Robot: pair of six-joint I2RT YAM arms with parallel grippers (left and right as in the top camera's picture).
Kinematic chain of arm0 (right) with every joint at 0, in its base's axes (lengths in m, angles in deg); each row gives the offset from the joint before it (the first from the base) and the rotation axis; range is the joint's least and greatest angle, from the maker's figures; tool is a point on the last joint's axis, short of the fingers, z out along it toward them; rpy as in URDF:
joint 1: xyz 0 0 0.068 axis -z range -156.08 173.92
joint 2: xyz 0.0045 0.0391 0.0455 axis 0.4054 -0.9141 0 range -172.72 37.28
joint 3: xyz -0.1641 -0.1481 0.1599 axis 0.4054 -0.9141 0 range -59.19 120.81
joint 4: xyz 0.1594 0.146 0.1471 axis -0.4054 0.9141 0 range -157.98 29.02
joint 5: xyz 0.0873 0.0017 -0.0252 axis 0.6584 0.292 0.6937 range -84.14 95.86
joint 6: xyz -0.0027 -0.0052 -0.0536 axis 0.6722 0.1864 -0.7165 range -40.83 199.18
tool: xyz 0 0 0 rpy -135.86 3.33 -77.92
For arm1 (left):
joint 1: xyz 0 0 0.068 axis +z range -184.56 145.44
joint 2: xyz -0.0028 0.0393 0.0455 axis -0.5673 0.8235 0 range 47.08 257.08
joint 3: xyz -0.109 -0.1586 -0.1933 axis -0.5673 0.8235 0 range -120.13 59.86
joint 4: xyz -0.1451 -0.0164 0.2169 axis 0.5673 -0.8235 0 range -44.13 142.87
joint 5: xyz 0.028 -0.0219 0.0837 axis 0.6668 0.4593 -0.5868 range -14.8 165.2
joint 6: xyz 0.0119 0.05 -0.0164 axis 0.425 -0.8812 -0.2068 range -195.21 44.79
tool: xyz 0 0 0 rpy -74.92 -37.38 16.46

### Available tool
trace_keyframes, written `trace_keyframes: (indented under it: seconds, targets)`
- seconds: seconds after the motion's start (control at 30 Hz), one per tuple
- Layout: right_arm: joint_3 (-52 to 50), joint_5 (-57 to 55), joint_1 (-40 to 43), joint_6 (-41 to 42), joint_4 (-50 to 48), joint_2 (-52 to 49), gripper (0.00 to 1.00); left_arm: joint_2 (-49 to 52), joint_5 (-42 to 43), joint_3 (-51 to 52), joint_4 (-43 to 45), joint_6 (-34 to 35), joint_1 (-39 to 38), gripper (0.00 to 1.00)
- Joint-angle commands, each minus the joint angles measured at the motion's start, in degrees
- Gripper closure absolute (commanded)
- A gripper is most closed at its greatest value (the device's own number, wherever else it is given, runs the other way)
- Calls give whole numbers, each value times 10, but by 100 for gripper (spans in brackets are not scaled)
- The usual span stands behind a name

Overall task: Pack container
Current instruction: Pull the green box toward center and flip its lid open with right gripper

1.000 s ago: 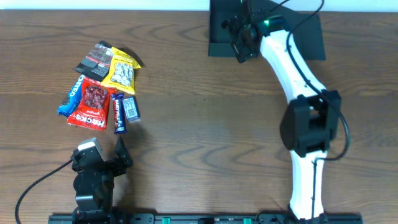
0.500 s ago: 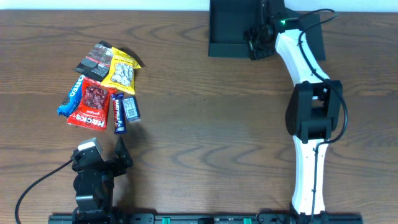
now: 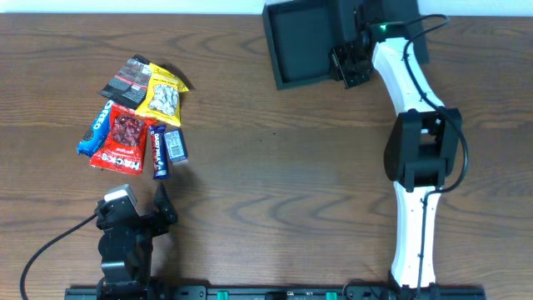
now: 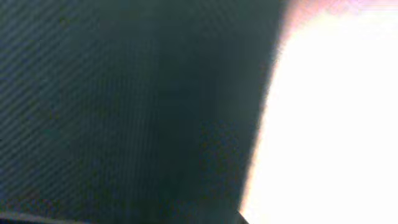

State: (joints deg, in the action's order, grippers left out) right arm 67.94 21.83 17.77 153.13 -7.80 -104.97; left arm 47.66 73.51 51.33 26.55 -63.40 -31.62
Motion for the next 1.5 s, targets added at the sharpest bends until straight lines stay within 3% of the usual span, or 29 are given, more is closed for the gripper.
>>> trace_keyframes:
  seconds: [0.0,0.27,0.57,0.93,1.13,1.17,1.2,1.27,1.3,1.4,1.47]
  targets:
    - [-3,-7,-6,-84,42,8,98,-3,-2,10,0,-2,0,5]
    - [-3,-98,-40,-280,141,86,99,-3,-2,10,0,-2,0,5]
    - [-3,-98,-71,-513,213,110,98,-3,-2,10,0,-2,0,5]
    - [-4,-102,-82,-675,234,110,98,-3,-2,10,0,-2,0,5]
    - [-4,-102,-87,-674,234,110,99,-3,-2,10,0,-2,0,5]
    - [-4,-102,-88,-670,234,110,89,-3,-2,10,0,-2,0,5]
    - [-4,-102,-88,-659,234,110,47,-3,-2,10,0,-2,0,5]
    - [-4,-102,-89,-644,234,110,20,-3,-2,10,0,-2,0,5]
    - [-4,-101,-89,-639,234,110,12,-3,-2,10,0,-2,0,5]
    - [-4,-102,-89,-600,234,110,18,-3,-2,10,0,-2,0,5]
    - [-4,-102,-89,-566,234,110,28,-3,-2,10,0,-2,0,5]
